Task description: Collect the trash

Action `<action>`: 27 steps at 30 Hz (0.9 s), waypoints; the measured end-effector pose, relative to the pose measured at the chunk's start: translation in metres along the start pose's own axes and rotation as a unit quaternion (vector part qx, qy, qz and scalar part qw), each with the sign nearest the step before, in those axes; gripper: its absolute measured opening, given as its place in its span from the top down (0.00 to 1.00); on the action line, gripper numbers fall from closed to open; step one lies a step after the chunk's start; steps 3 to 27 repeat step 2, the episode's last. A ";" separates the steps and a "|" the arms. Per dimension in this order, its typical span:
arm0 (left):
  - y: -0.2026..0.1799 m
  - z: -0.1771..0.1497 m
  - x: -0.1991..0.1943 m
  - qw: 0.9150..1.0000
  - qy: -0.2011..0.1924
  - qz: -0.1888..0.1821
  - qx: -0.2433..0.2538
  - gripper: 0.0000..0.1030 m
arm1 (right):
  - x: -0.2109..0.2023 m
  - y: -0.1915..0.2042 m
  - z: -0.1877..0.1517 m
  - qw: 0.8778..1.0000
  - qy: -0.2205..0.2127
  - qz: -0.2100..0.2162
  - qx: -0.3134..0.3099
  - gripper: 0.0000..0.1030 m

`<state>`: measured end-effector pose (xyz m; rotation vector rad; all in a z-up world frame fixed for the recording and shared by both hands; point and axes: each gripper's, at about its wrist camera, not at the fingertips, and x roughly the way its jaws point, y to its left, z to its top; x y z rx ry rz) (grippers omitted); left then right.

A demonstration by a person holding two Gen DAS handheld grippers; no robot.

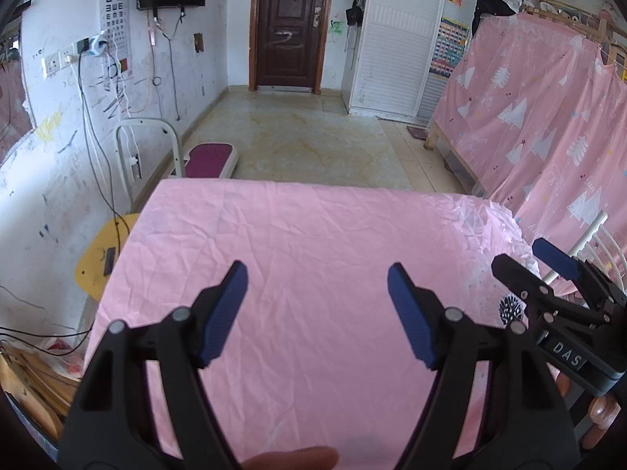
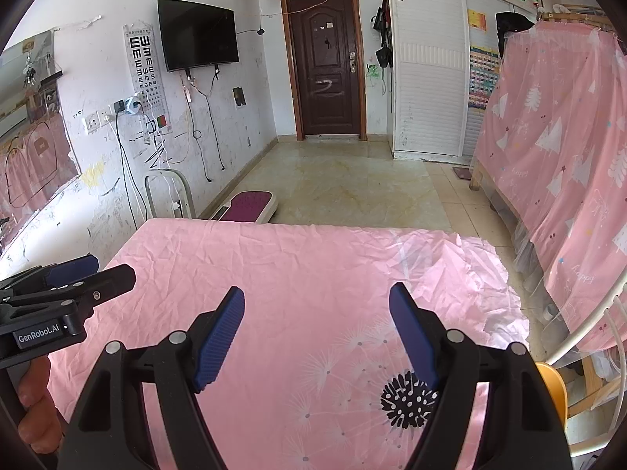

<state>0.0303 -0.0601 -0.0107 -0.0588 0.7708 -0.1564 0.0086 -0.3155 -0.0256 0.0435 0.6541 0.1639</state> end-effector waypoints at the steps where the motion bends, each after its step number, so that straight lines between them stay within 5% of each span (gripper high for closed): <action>1: -0.001 0.001 0.000 1.000 0.000 0.000 0.000 0.31 | 0.001 0.000 0.000 1.000 0.001 0.000 0.000 0.36; 27: 0.001 0.000 0.000 1.000 0.000 0.000 0.000 0.31 | 0.002 0.000 0.000 1.000 0.002 0.000 -0.001 0.36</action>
